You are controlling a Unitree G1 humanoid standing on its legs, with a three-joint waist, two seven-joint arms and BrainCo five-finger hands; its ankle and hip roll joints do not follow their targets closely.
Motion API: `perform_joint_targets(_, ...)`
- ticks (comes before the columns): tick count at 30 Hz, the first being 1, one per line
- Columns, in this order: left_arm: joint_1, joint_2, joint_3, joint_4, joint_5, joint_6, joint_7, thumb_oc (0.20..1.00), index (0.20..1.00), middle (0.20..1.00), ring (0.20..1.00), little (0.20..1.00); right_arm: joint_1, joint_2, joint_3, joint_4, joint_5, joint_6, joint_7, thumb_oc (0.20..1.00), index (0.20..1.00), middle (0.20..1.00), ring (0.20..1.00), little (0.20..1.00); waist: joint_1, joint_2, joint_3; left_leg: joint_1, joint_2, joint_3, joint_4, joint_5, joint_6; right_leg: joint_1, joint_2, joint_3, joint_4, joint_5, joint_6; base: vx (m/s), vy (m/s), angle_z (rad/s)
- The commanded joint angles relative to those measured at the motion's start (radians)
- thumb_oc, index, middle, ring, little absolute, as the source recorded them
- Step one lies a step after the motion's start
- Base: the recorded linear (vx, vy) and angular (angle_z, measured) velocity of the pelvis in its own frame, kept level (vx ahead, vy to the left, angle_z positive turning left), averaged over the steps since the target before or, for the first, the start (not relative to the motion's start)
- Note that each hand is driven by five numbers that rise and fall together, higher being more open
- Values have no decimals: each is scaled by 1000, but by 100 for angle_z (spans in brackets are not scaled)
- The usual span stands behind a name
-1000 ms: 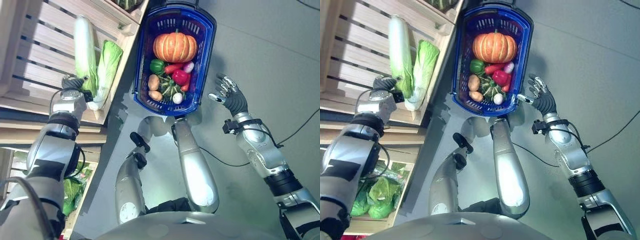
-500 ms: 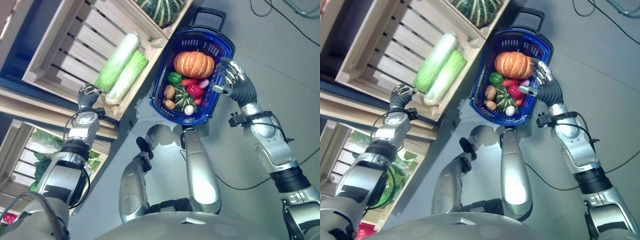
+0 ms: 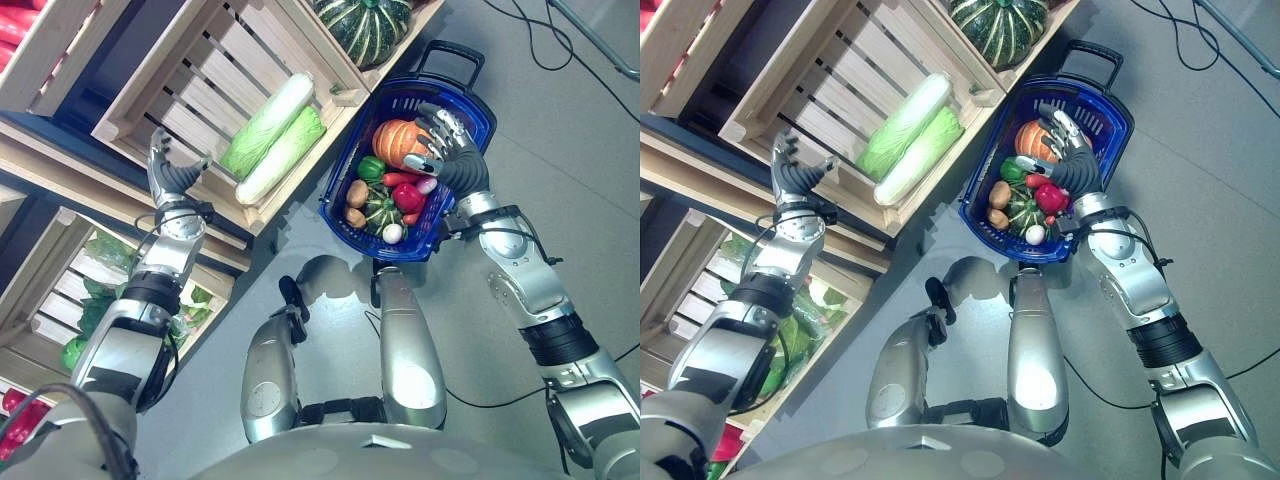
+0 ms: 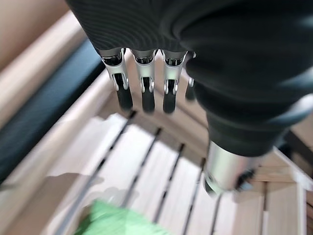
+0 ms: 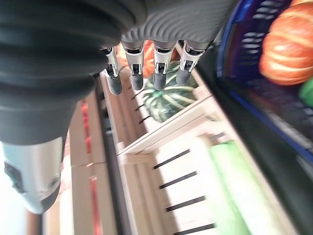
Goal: Pick up fruits and vegetables into the basket
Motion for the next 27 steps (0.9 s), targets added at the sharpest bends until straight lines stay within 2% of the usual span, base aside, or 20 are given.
perform_joint_targets(1, -66, 102, -11, -68, 107, 21, 89, 1000, 1000, 1000, 1000, 1000, 4, 12, 15, -20, 6, 7, 14, 1000, 1000, 1000, 1000, 1000, -55, -47, -12, -88, -16, 52, 153, -100, 69, 3, -12, 9, -69, 14, 30, -3, -4, -13)
perform_joint_targets(2, -75, 105, -13, -65, 116, 27, 92, 1000, 1000, 1000, 1000, 1000, 8, 9, 18, -13, 6, 12, 18, 1000, 1000, 1000, 1000, 1000, -58, -48, -12, -92, -14, 56, 154, -100, 69, -3, -10, 11, -67, 13, 30, 70, 6, -15)
perform_joint_targets(3, -95, 115, -21, -57, 108, 31, 95, 1000, 1000, 1000, 1000, 1000, 21, 2, 25, 8, 2, 23, 33, 1000, 1000, 1000, 1000, 1000, -68, -49, -12, -88, -12, 51, 165, -128, 58, -1, -8, 20, -52, -18, 38, 71, 8, -13)
perform_joint_targets(4, -103, 116, -22, -54, 106, 33, 96, 1000, 1000, 1000, 1000, 1000, 24, 1, 28, 13, 0, 23, 35, 1000, 1000, 1000, 1000, 1000, -70, -51, -12, -91, -11, 53, 166, -129, 58, -6, -6, 22, -49, -19, 38, -5, -6, -12)
perform_joint_targets(5, -104, 117, -21, -54, 106, 33, 97, 1000, 1000, 1000, 1000, 1000, 23, 0, 28, 12, 0, 23, 36, 1000, 1000, 1000, 1000, 1000, -70, -52, -12, -101, -8, 65, 157, -103, 68, -17, -6, 18, -62, 9, 30, -15, -16, -17)
perform_joint_targets(6, -138, 125, -26, -40, 116, 48, 107, 1000, 1000, 1000, 1000, 1000, 56, -9, 41, 36, -21, 36, 42, 1000, 1000, 1000, 1000, 1000, -87, -57, -12, -106, -2, 63, 173, -134, 56, -26, 2, 30, -40, -26, 38, -22, -25, -20)
perform_joint_targets(8, -179, 139, -38, -23, 124, 71, 114, 1000, 1000, 1000, 1000, 1000, 79, -25, 50, 59, -26, 54, 54, 1000, 1000, 1000, 1000, 1000, -103, -65, -12, -124, 6, 73, 176, -136, 55, -50, 10, 39, -34, -29, 37, 7, -23, -24)
perform_joint_targets(12, -246, 175, -67, 17, 124, 94, 108, 1000, 1000, 1000, 1000, 1000, 127, -50, 57, 87, -36, 42, 62, 1000, 1000, 1000, 1000, 1000, -127, -71, -12, -153, 18, 91, 181, -141, 52, -93, 25, 54, -18, -38, 35, -36, -22, -20)
perform_joint_targets(20, -418, 205, -166, 194, 89, 157, 44, 1000, 1000, 1000, 1000, 1000, 232, -69, 62, 167, 1, -34, 41, 1000, 1000, 1000, 1000, 1000, -181, -79, -12, -225, 30, 116, 183, -139, 45, -190, 51, 78, 1, -41, 33, -36, -37, -9)
perform_joint_targets(23, -474, 192, -198, 297, 7, 173, -15, 1000, 1000, 1000, 1000, 1000, 256, -53, 60, 214, 47, -79, 41, 1000, 1000, 1000, 1000, 1000, -195, -82, -12, -264, 34, 124, 187, -136, 40, -232, 56, 80, -1, -32, 35, -54, -66, -6)
perform_joint_targets(27, -509, 167, -218, 405, -68, 188, -66, 1000, 1000, 1000, 1000, 1000, 258, -24, 62, 245, 89, -97, 23, 1000, 1000, 1000, 1000, 1000, -200, -85, -12, -311, 37, 128, 195, -129, 35, -278, 58, 80, -4, -18, 37, -42, -55, -5)
